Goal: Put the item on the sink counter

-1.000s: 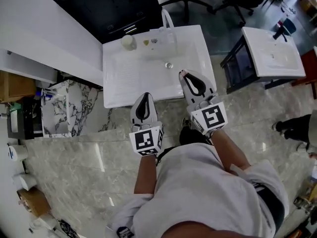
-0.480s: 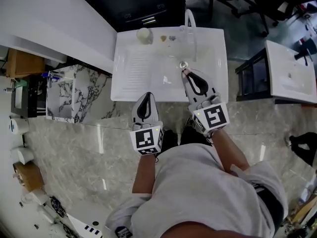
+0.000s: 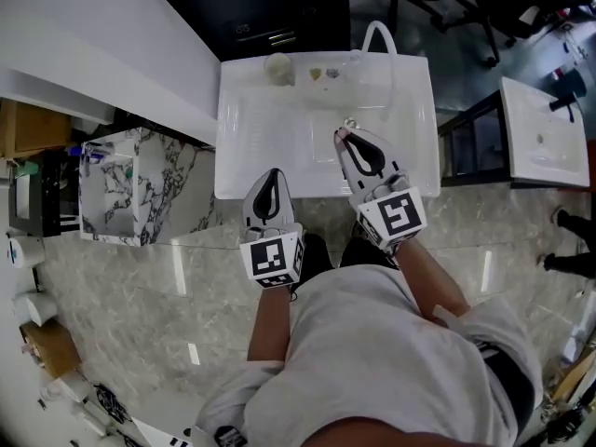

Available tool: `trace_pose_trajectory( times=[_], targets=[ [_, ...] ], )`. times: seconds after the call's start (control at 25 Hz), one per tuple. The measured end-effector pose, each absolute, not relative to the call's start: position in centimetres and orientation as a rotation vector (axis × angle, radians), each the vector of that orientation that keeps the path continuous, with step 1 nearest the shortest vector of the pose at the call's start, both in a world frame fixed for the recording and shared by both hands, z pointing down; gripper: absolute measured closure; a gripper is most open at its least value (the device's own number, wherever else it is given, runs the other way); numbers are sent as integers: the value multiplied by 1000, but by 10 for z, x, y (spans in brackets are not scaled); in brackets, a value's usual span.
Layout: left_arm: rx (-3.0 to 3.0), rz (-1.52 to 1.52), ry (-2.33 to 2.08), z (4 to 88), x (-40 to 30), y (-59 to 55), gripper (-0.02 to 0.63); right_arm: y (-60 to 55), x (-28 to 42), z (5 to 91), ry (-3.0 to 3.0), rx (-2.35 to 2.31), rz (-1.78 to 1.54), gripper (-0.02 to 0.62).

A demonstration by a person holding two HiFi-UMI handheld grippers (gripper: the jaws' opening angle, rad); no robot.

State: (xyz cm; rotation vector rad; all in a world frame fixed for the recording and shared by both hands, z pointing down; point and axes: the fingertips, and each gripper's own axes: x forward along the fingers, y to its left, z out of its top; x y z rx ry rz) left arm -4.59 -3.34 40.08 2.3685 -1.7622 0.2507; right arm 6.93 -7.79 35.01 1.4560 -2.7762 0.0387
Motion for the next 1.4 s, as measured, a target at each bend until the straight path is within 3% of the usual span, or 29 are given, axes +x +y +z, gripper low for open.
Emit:
trace_pose_trajectory(
  times=[0.6,1.4],
  targets=[
    [2497,108,-1617,387,-165,-69,595,-102,-21,309,-2679,1680,-47,574],
    [2476,110,-1543,402,-189,-161,595,-214,-33,310,-2684,1744,52,573]
  ],
)
